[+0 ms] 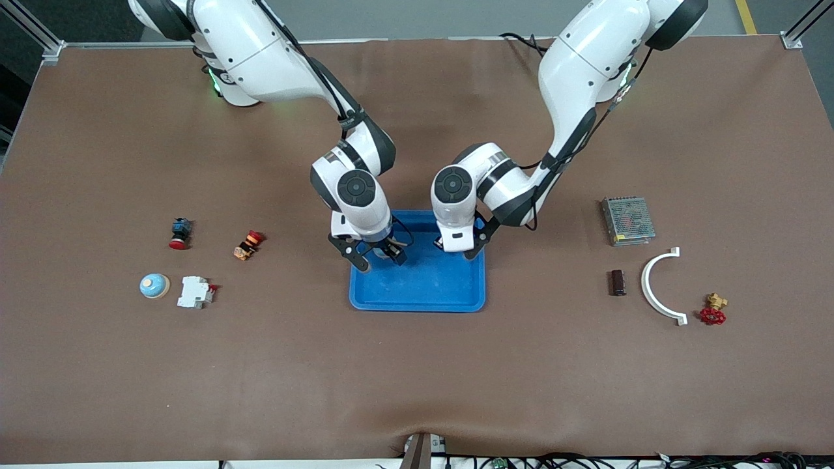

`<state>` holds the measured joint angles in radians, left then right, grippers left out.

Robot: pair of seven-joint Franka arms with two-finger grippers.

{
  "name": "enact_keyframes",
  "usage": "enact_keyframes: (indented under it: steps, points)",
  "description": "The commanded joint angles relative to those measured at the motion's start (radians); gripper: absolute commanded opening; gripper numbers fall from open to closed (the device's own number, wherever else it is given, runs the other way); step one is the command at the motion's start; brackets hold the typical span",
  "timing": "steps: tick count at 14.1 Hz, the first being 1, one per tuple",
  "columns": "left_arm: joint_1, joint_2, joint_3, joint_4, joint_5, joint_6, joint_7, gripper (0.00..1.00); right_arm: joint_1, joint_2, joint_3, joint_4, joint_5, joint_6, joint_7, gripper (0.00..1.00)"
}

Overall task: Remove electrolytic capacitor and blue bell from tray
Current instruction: 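Lift the capacitor with the left gripper while the right gripper lifts the dome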

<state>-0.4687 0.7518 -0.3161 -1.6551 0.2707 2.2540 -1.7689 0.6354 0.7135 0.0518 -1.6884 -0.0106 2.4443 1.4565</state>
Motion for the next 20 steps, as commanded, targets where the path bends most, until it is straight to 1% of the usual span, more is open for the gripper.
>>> enact_keyframes:
  steps: [1,3,4,6,8,10,15,16,17,18,19,20]
  points:
    - [-0.013,-0.012,0.008,-0.012,0.041,0.006,-0.012,0.19,0.029,-0.002,-0.013,-0.011,-0.022,0.013,0.047,1.0]
    - [-0.013,-0.012,0.009,-0.011,0.042,0.003,-0.012,0.07,0.03,-0.002,-0.013,-0.011,-0.022,0.013,0.047,1.0]
    - [-0.013,-0.012,0.009,-0.011,0.044,0.002,-0.012,0.03,0.03,-0.002,-0.013,-0.011,-0.022,0.013,0.047,1.0]
    - [-0.005,-0.015,0.009,-0.011,0.056,0.001,-0.012,0.03,0.03,0.0,-0.013,-0.011,-0.023,0.013,0.047,1.0]
    - [0.001,-0.025,0.009,-0.008,0.058,-0.001,-0.012,0.03,0.027,0.004,-0.013,-0.014,-0.048,0.015,0.047,1.0]
    - [0.005,-0.04,0.009,0.003,0.058,-0.045,0.021,0.03,0.024,0.012,-0.015,-0.014,-0.049,0.022,0.048,1.0]
    - [0.076,-0.138,0.005,0.014,0.05,-0.103,0.133,0.03,0.029,0.018,-0.024,-0.014,-0.052,0.035,0.05,1.0]
    - [0.105,-0.159,-0.001,0.014,0.042,-0.112,0.169,0.03,0.029,0.018,-0.024,-0.014,-0.052,0.035,0.048,0.89]
    - [0.134,-0.184,-0.007,0.014,0.039,-0.135,0.211,0.03,0.029,0.018,-0.024,-0.013,-0.052,0.035,0.05,0.65]
    - [0.166,-0.199,-0.015,0.014,0.027,-0.161,0.254,0.03,0.027,0.017,-0.024,-0.011,-0.052,0.033,0.05,0.37]
    - [0.201,-0.218,-0.02,0.014,0.006,-0.189,0.311,0.03,0.027,0.017,-0.024,-0.01,-0.051,0.033,0.051,0.2]
    - [0.237,-0.238,-0.021,0.012,-0.016,-0.214,0.385,0.03,0.027,0.017,-0.024,-0.007,-0.051,0.032,0.057,0.07]
